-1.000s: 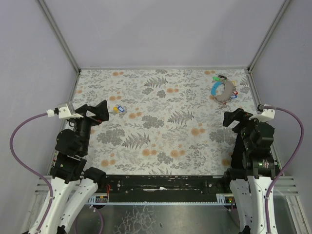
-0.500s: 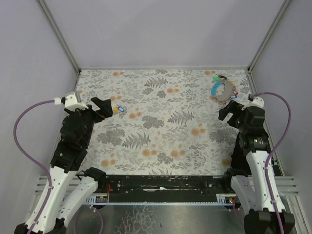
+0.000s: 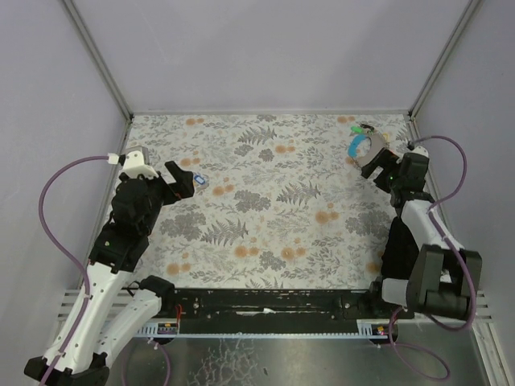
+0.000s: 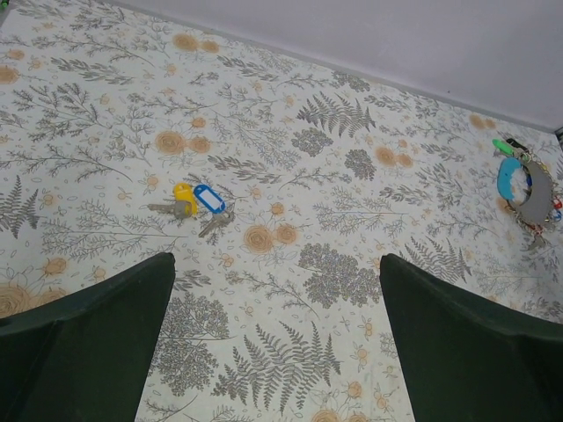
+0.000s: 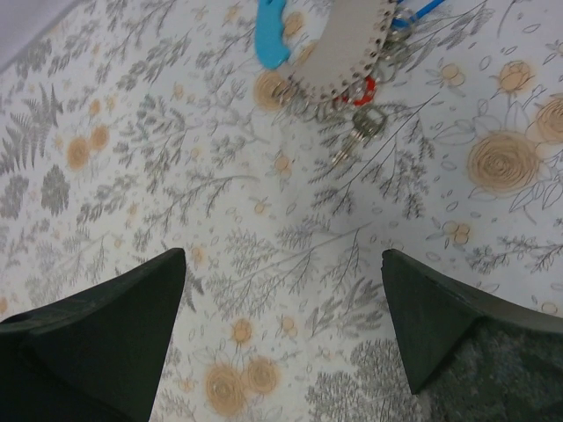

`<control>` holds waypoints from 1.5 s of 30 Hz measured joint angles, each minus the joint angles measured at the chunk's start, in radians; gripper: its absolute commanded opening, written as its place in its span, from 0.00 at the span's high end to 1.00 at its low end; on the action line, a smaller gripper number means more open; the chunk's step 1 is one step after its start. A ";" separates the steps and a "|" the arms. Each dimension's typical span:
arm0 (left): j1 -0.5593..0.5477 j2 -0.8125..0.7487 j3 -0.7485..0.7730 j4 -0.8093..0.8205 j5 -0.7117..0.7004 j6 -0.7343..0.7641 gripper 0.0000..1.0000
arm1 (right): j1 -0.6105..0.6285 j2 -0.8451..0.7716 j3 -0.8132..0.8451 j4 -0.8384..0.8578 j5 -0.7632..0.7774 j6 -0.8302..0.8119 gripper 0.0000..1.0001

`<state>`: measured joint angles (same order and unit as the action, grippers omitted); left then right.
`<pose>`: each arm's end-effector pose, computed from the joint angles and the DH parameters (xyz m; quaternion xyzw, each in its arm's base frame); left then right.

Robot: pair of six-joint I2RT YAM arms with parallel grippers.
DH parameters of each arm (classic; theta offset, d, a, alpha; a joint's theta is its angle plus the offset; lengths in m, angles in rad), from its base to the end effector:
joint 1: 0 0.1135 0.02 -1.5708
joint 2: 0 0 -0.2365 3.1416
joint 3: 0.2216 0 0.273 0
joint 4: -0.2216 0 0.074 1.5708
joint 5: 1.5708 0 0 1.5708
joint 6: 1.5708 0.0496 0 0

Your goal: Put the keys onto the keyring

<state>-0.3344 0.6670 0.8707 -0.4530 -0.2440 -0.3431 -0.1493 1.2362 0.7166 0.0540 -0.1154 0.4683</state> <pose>0.1940 -0.0547 0.3423 -0.0781 0.7833 -0.1118 0.6065 0.3108 -0.0410 0.2014 0.2294 0.8187 0.1317 0.5096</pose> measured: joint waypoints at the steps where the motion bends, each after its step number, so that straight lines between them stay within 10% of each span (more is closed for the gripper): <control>1: 0.000 0.001 0.000 0.000 -0.001 0.001 0.00 | -0.019 0.034 0.008 0.025 -0.011 0.010 0.03; 15: 0.000 0.025 0.000 -0.005 -0.005 0.018 0.00 | -0.213 0.623 0.274 0.318 -0.219 0.223 0.26; 33: 0.016 0.045 0.000 -0.005 0.005 0.020 0.00 | -0.234 0.879 0.427 0.453 -0.392 0.342 0.35; 45: 0.016 0.044 0.000 -0.005 0.035 0.023 0.00 | -0.238 0.955 0.456 0.498 -0.474 0.394 0.78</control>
<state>-0.3180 0.7113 0.8707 -0.4580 -0.2085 -0.3199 -0.3870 2.1910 1.1728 0.5522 -0.5892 0.8623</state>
